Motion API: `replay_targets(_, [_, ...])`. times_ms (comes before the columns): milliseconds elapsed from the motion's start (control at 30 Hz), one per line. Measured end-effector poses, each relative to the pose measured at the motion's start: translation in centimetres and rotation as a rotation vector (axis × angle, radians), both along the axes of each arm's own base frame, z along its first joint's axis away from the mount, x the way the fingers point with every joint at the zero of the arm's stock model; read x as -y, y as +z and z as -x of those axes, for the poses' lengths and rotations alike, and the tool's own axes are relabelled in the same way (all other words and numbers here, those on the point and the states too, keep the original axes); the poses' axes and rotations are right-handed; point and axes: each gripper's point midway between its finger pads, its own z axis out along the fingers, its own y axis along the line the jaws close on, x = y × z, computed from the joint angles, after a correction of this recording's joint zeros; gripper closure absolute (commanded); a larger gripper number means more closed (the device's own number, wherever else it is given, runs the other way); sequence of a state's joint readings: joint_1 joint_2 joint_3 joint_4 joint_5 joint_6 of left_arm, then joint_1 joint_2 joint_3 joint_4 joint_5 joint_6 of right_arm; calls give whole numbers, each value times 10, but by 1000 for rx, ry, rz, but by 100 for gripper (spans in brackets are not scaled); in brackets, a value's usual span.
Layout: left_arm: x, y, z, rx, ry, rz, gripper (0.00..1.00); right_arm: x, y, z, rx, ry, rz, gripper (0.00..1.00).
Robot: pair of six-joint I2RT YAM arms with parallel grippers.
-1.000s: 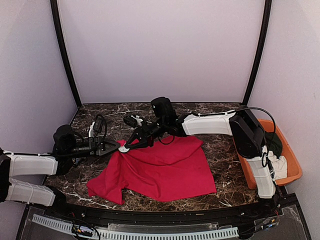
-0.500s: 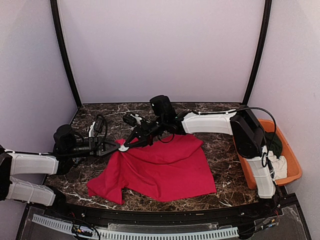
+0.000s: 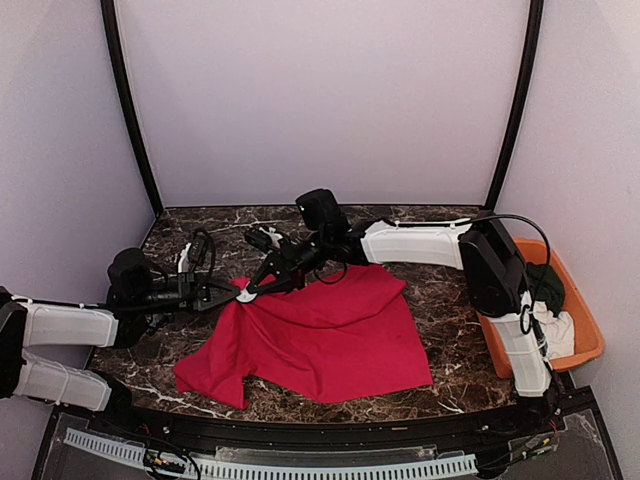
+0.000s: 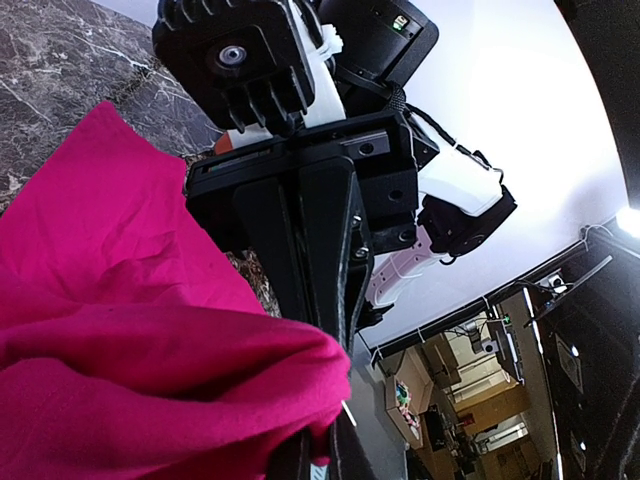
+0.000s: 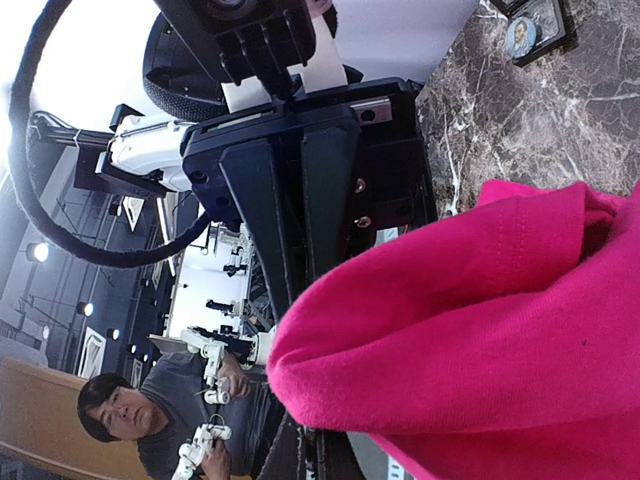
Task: Pin the brooch onto the clothing
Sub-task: Pin the brooch onto the flattened clothing.
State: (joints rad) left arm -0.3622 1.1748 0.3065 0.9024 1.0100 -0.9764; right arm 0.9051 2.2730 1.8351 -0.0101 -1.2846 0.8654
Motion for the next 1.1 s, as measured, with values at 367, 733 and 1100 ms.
replay_targets(367, [-2,-6,-6,39,30,-118,99,-5,-2,-4,43,-37,44,64])
replay_targets(733, [-15,-29,-12,70,100,-303,99,-15,-27,-25,115,-135,188,62])
replay_targets(1100, [-20,-42,-13,60,116,-367,99,-18,-41,-20,124,-154,264,60])
